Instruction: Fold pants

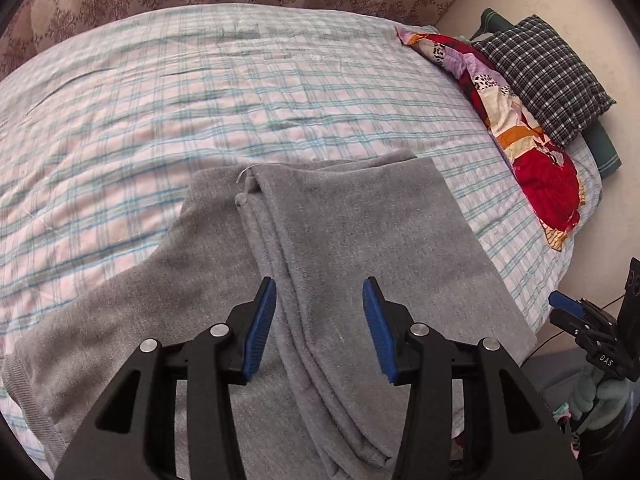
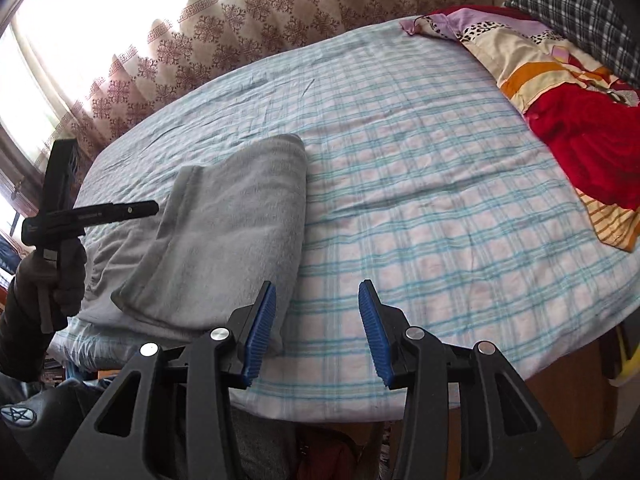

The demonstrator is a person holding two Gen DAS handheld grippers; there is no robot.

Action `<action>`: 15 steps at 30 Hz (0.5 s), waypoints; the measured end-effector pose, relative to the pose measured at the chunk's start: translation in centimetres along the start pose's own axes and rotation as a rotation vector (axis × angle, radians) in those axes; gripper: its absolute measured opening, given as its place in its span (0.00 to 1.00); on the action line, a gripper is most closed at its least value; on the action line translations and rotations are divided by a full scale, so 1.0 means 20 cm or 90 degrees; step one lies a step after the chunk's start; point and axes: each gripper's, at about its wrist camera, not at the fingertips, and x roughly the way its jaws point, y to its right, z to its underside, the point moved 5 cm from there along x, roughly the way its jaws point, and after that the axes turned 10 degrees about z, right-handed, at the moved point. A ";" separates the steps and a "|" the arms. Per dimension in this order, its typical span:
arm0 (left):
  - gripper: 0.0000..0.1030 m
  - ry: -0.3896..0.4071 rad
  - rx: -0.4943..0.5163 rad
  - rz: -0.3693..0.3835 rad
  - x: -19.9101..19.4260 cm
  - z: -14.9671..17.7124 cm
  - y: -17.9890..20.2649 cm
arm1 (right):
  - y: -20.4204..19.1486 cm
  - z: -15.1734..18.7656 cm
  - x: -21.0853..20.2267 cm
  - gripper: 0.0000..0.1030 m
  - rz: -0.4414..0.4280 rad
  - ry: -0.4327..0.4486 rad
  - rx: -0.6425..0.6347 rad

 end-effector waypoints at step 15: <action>0.49 -0.069 0.020 0.023 0.24 0.17 0.13 | -0.04 0.11 0.22 0.43 0.077 -0.063 0.010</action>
